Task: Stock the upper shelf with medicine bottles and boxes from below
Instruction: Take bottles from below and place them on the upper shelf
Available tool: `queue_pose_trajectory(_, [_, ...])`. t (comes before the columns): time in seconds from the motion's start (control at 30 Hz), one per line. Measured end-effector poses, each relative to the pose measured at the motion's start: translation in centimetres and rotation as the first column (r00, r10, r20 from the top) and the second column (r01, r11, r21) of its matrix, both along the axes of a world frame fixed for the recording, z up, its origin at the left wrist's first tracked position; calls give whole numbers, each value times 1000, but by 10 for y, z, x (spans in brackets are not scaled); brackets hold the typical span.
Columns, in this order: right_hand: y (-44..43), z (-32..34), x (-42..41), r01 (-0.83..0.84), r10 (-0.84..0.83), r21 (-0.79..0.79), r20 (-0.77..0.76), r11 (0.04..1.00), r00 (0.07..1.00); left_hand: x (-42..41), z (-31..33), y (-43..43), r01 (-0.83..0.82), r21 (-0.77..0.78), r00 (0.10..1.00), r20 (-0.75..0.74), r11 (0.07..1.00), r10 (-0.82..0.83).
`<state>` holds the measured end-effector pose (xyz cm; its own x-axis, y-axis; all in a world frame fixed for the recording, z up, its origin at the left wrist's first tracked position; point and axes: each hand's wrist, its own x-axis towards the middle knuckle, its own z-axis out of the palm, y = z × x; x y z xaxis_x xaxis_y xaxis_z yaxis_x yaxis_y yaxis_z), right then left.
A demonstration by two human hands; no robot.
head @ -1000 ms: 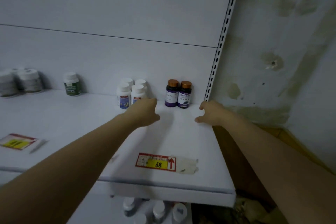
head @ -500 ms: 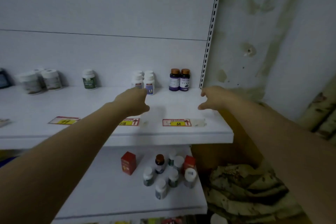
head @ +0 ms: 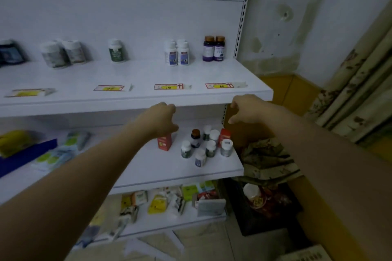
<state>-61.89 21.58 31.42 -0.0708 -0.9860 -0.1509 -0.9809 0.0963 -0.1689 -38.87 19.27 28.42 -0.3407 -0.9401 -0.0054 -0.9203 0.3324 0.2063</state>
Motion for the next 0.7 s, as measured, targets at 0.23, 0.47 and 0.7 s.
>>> queue_pose_trajectory(0.23, [-9, -68, -6, -16, 13, 111, 27, 994, 1000, -4, -59, -8, -13, 96, 999, 41, 995, 9])
queue_pose_trajectory(0.47, [-61, -145, -25, -119, 113, 173, 39, 978, 993, -29, -117, -55, -42, 178, 992, 121, 983, 21])
queue_pose_trajectory(0.7, [-113, -216, -27, -199, 189, 183, 70, 963, 979, -48, -186, -101, -106, 220, 990, 113, 970, 82])
